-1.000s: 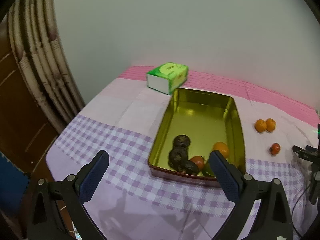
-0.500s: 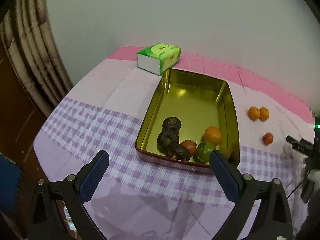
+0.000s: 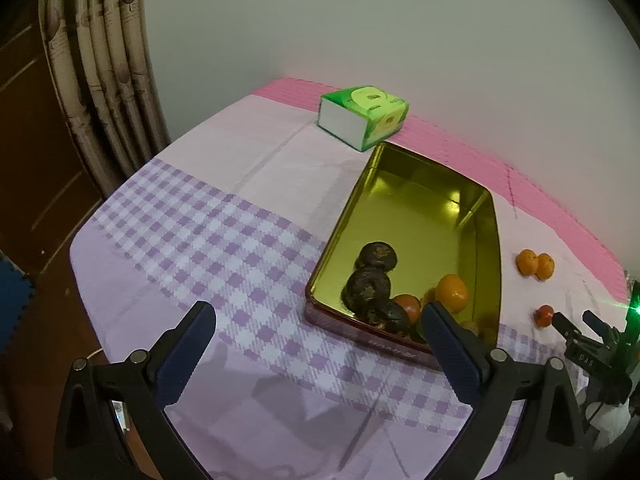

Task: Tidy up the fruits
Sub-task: 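Move the right tool toward the red tomato on the cloth, then close the right tool on the red tomato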

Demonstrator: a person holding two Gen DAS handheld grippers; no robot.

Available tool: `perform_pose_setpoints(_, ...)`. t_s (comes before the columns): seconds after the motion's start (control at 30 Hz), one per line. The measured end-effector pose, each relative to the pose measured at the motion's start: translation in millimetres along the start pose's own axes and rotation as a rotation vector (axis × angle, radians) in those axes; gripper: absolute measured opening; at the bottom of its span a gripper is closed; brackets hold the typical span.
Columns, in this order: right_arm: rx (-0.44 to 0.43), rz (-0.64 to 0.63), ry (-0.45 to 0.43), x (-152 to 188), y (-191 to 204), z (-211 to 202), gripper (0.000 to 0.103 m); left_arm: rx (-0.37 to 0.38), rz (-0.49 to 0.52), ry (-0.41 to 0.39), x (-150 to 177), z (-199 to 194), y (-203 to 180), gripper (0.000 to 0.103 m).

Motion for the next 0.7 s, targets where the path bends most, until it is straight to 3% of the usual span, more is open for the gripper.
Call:
perform_pose_setpoints(0.33, 0.006, -0.076, 0.018, 4, 32, 15, 0.099, -0.04, -0.013, 0.001, -2, 2, 7, 0.102)
perform_pose_setpoints(0.4, 0.004, -0.073, 0.027, 6, 32, 16, 0.085, -0.045, -0.009, -0.004, -2, 1, 7, 0.102)
perform_pose_setpoints(0.53, -0.001, -0.057, 0.042, 8, 30, 20, 0.078, -0.056, -0.006, -0.004, -2, 2, 7, 0.102)
perform_pose_setpoints(0.6, -0.003, -0.05, 0.049, 7, 30, 23, 0.066, -0.059, -0.012, 0.001, -2, 3, 9, 0.102)
perform_pose_setpoints(0.7, -0.01, -0.037, 0.062, 8, 29, 26, 0.057, -0.063, -0.024, -0.008, -4, 2, 12, 0.102)
Point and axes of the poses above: each gripper's, at about its wrist camera, not at the fingertips, and z roughly the way its jaws point, y to its left, x to its underside, the point moved 8 cm from there along z, roughly the way its jaws point, and after that the axes turned 1 degree about y, right-handed, at the moved point
